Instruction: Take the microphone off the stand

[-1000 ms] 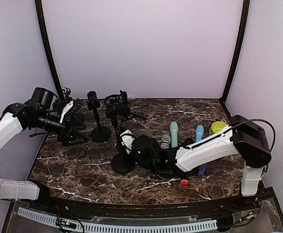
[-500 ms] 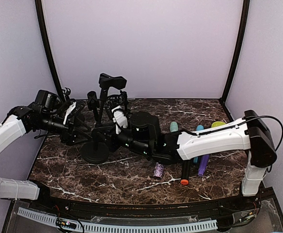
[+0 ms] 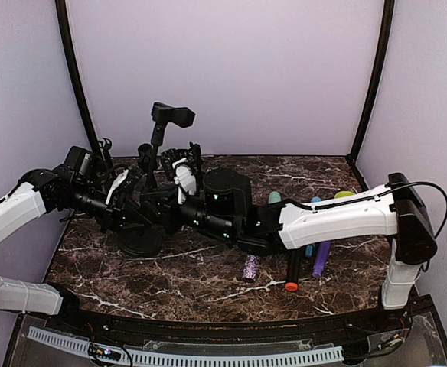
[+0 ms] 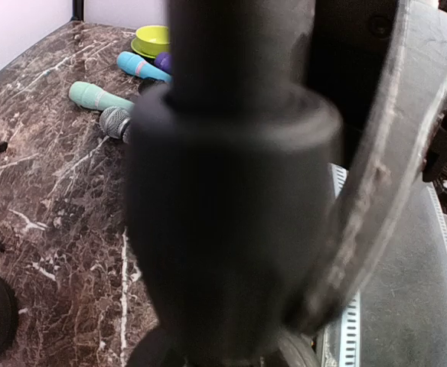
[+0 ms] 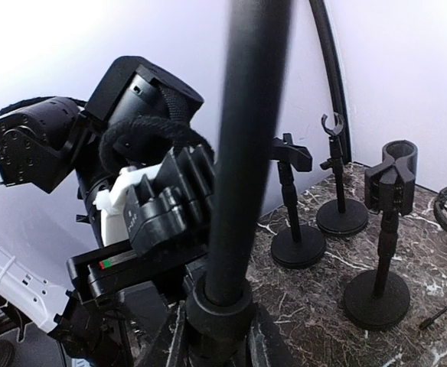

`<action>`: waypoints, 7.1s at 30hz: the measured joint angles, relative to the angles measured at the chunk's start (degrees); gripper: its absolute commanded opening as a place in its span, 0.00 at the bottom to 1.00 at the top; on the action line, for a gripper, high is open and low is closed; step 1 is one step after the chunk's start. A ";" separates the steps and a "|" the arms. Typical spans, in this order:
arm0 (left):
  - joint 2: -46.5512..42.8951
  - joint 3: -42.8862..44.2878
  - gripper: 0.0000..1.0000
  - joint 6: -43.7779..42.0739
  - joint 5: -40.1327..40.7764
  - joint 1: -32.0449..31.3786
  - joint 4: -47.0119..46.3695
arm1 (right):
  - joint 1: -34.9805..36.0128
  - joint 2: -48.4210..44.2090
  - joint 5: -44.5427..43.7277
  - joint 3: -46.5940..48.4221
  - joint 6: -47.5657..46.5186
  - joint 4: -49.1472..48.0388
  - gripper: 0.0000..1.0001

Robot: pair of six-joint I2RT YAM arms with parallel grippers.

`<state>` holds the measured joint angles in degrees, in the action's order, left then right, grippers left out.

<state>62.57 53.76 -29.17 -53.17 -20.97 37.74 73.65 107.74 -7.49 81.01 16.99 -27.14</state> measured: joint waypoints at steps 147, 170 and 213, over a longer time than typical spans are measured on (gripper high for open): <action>-0.87 15.08 0.00 5.95 -9.09 -0.20 3.13 | -0.74 2.32 13.92 18.69 -4.07 9.60 0.47; -0.90 14.40 0.99 3.19 -3.50 0.70 7.76 | -3.32 -1.38 2.54 1.88 -5.99 -1.95 0.00; 1.86 -18.99 0.99 11.15 26.45 23.56 -36.50 | -13.16 -6.95 -26.84 -17.75 -5.38 -3.10 1.00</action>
<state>64.42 34.76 -18.02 -26.72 2.59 1.23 60.49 100.79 -34.33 63.26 11.62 -30.24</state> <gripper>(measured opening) 0.988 0.999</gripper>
